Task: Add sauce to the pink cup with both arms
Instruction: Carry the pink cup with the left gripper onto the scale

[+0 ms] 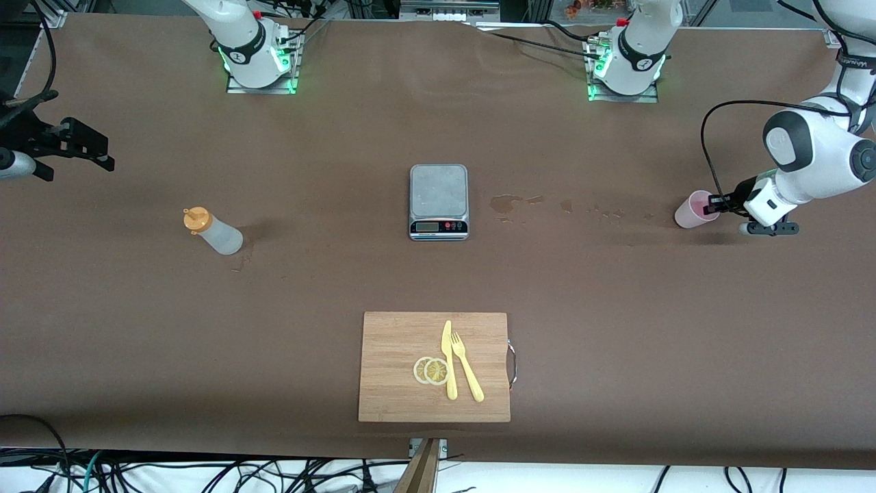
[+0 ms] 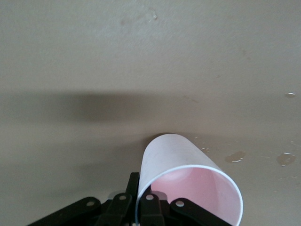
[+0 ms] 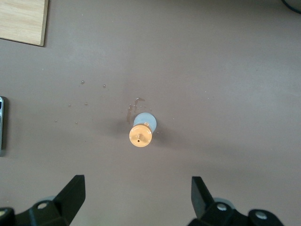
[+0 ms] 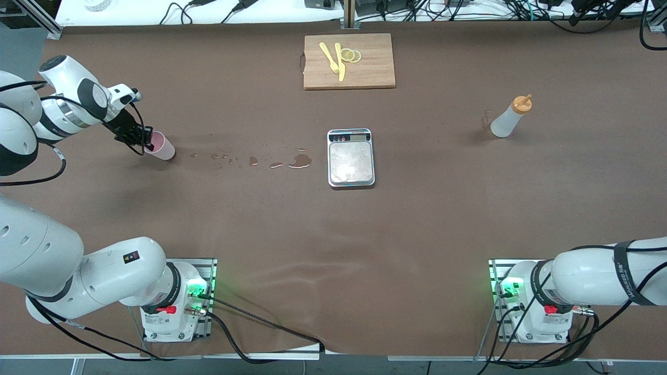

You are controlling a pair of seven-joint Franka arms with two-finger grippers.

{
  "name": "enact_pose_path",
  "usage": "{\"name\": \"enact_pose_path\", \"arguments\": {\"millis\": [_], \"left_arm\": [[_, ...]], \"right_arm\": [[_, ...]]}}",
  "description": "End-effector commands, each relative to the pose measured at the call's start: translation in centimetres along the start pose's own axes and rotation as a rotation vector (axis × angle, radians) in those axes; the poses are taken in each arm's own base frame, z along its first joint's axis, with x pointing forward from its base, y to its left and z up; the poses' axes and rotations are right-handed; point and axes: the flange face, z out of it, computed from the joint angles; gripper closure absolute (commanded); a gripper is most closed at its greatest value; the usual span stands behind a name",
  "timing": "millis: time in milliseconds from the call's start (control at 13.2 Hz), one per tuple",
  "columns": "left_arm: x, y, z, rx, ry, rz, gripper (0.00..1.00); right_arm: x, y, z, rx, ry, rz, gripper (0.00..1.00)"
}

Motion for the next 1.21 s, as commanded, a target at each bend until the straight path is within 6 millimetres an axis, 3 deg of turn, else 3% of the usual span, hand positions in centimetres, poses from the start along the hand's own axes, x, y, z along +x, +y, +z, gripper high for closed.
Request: {"name": "enact_pose_path", "arguments": {"millis": [0, 152, 303, 455, 682, 1137], "left_arm": [[2.7, 1.5, -5.7, -0.04, -0.039, 0.041, 1.0], [4.5, 4.5, -8.8, -0.049, -0.065, 0.026, 1.0], [5.4, 11.9, -10.5, 0.004, -0.071, -0.002, 1.0], [5.2, 18.8, -10.3, 0.047, -0.081, -0.051, 1.0], [4.1, 27.4, -9.7, 0.001, -0.096, -0.118, 1.0], [-0.8, 43.2, -8.0, -0.115, -0.116, -0.205, 1.0]], "right_arm": [[0.1, 0.2, -0.5, 0.009, 0.009, 0.006, 0.0], [0.1, 0.2, -0.5, 0.009, 0.009, 0.006, 0.0], [0.1, 0.3, -0.5, 0.009, 0.009, 0.008, 0.0], [0.1, 0.3, -0.5, 0.009, 0.009, 0.008, 0.0], [0.1, 0.3, -0.5, 0.009, 0.009, 0.006, 0.0], [0.1, 0.4, -0.5, 0.007, 0.009, 0.008, 0.0]]}}
